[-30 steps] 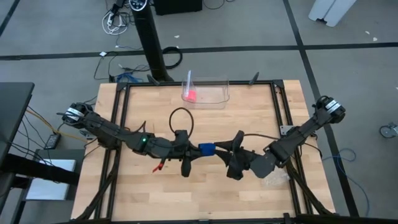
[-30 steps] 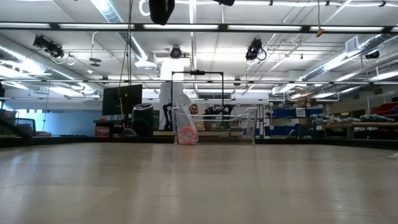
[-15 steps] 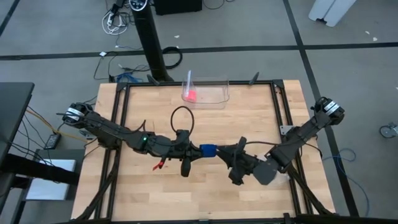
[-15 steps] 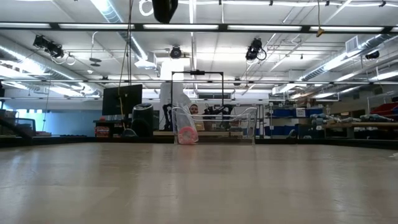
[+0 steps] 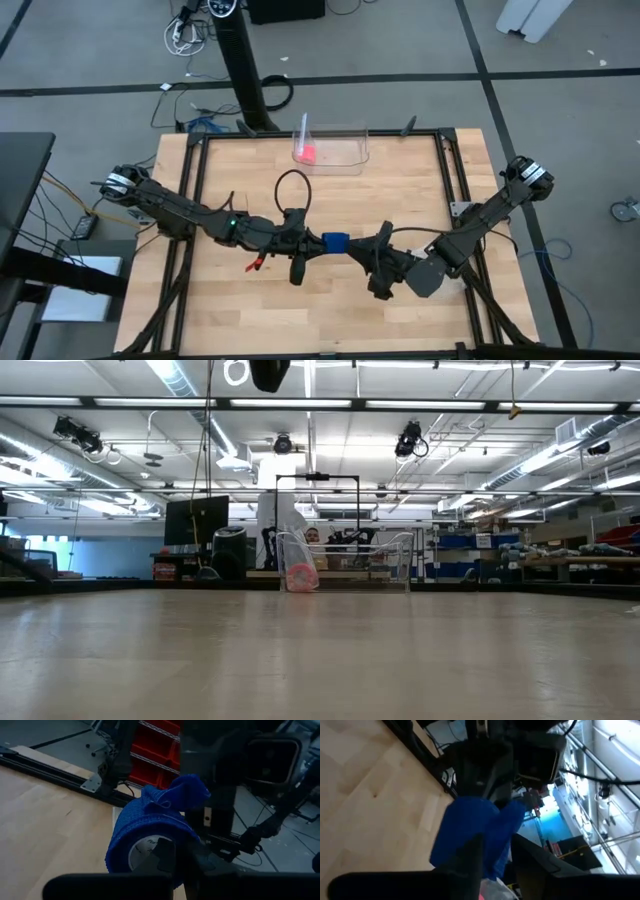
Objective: Roll bandage
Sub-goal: Roll the blue bandage
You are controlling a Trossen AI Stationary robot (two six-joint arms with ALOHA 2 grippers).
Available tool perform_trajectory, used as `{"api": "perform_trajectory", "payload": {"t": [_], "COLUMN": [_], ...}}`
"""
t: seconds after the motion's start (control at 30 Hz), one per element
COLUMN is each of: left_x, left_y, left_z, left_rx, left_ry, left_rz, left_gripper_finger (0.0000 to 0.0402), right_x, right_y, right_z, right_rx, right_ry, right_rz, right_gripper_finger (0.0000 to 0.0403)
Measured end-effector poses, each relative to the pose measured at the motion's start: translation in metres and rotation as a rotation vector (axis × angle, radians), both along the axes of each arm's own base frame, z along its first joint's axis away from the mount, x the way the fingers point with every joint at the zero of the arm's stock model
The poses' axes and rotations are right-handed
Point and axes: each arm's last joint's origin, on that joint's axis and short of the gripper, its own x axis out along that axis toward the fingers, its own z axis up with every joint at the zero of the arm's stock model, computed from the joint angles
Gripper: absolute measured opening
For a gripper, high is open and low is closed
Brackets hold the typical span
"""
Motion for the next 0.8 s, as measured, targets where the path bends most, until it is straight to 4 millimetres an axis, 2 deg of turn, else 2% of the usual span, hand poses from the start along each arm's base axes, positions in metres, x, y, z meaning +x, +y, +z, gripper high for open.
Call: {"api": "perform_trajectory", "payload": {"t": [0.33,0.53,0.8], "left_x": [0.000,-0.003,-0.007], "left_y": [-0.002,-0.008,-0.020], "left_z": [-0.001,-0.002,-0.003], "left_rx": [0.052,0.109,0.214], "left_ry": [0.003,0.012,0.003], "left_rz": [-0.047,-0.095,-0.143], "left_gripper_finger": [0.0017,0.0017,0.0017], "right_x": [0.006,0.005,0.003], "right_y": [-0.008,-0.010,-0.030], "right_z": [-0.002,0.004,0.021], "right_rx": [0.023,0.030,0.084], "right_ry": [0.014,-0.030,-0.094], "right_rz": [0.014,-0.039,-0.105], "right_gripper_finger": [0.0006,0.0002,0.0001]}}
